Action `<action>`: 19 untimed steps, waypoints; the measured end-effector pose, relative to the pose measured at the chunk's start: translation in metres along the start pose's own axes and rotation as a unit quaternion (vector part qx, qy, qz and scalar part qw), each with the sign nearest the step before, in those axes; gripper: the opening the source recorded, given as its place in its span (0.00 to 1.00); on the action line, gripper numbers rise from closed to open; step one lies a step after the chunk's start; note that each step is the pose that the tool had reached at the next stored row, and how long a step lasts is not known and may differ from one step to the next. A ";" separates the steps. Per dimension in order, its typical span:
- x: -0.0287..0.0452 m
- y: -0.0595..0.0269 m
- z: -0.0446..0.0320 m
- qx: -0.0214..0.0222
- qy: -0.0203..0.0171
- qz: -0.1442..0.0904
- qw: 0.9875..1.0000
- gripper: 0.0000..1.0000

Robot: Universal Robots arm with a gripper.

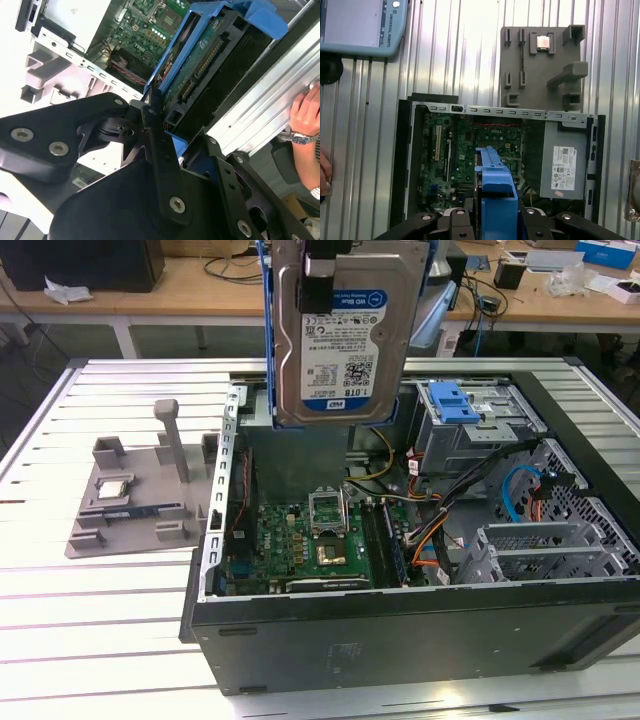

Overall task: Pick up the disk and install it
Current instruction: 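Pick up the disk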

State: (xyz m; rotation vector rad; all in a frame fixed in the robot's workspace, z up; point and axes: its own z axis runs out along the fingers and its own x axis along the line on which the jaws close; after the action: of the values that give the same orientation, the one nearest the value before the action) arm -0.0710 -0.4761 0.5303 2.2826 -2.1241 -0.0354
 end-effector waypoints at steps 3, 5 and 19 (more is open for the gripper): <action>0.0053 -0.0001 0.0000 0.000 0.000 0.000 1.000 0.37; 0.0102 -0.0003 0.0001 0.000 0.000 0.000 1.000 0.37; 0.0336 -0.0021 0.0007 0.000 0.000 0.000 1.000 0.37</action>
State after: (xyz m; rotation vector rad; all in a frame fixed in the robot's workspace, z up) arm -0.0665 -0.5095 0.5295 2.2825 -2.1241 -0.0354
